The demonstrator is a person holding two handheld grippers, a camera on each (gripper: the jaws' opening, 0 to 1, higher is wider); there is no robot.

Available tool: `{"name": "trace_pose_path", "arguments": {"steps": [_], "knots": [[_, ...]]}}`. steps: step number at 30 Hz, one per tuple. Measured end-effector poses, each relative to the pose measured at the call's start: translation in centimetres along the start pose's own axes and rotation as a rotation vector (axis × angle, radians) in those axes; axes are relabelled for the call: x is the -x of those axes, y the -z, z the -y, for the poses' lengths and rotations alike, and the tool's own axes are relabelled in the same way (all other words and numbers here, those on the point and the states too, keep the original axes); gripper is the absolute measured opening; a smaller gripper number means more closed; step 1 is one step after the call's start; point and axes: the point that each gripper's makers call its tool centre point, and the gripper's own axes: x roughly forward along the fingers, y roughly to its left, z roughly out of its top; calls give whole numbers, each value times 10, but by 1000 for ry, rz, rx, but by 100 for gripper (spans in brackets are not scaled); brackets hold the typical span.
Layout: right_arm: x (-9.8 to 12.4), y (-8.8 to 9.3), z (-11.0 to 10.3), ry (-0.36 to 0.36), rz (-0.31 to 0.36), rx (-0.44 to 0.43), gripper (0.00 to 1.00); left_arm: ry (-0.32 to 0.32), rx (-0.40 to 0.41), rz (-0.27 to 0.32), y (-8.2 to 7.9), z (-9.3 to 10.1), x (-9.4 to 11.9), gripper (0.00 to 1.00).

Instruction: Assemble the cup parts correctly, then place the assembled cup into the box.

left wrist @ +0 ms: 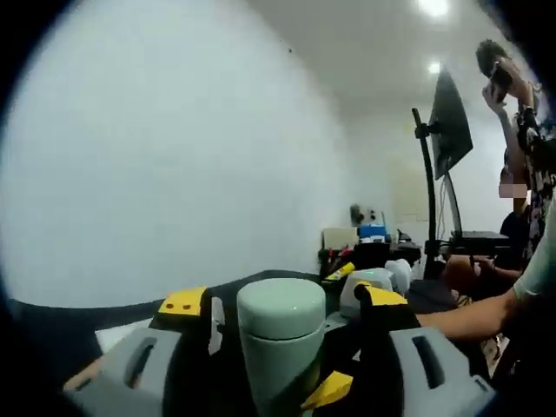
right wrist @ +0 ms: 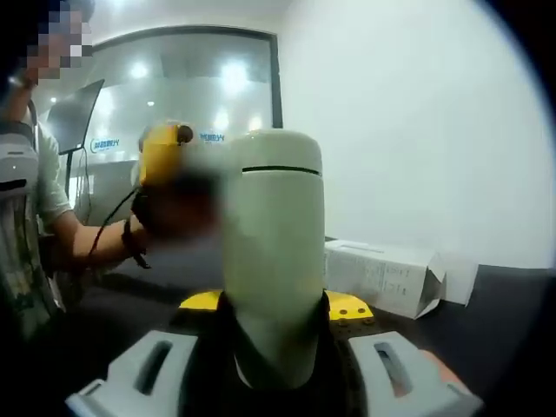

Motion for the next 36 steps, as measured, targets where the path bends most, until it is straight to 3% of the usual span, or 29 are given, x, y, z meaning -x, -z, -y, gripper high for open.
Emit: {"name": "trace_pose_path", "arguments": {"steps": [1,2,3,4,5,6,8,10,11,12,15,17,24,28,29,30,32,33,35,36], "knots": [[0,0,0,0,0,0,40,-94,2,-29,2,-9,0,57],[1,0,0,1,0,0,40,-119,-11,-45,4,-9,1,52],[1,0,0,1,-1,1,40,-105,-46,-8,-3,-1,1,51],[1,0,0,2,-2,2,40,-177,-42,-22,-2,-7,2,48],[1,0,0,2,-3,2,40,-192,-37,-53,2,-5,2,47],[1,0,0,2,-3,3,40,-193,-25,-43,1,-1,0,50],[1,0,-1,2,-2,2,40,-240,-22,-117,11,-5,-3,51],[1,0,-1,2,-2,2,40,-285,-49,-137,15,-9,-6,48],[1,0,1,1,-2,3,40,-272,-72,-169,20,-6,-7,44],[1,0,1,2,-3,3,40,-280,-91,-131,17,-3,-8,44],[2,0,2,2,-4,2,40,-281,-87,-132,14,-5,-8,42],[1,0,3,2,-3,4,40,-286,-69,-98,7,-5,-4,42],[1,0,2,6,-2,-1,40,-285,-72,-111,6,-7,-4,37],[2,0,1,3,-3,2,40,-183,-53,-93,6,-3,-4,37],[2,0,0,4,-2,2,40,-164,-11,-92,5,-6,-4,36],[1,0,-3,5,-2,2,40,-92,-28,-93,6,-6,-5,36],[2,0,-2,10,0,-2,39,-14,-1,-84,7,-9,-6,36],[2,0,-2,7,-1,-1,39,72,-1,-72,7,-5,-6,36],[1,0,-1,13,1,-6,39,111,37,-81,7,-13,-8,36],[1,0,-2,9,0,-2,39,181,22,-87,6,-8,-7,36]]}}
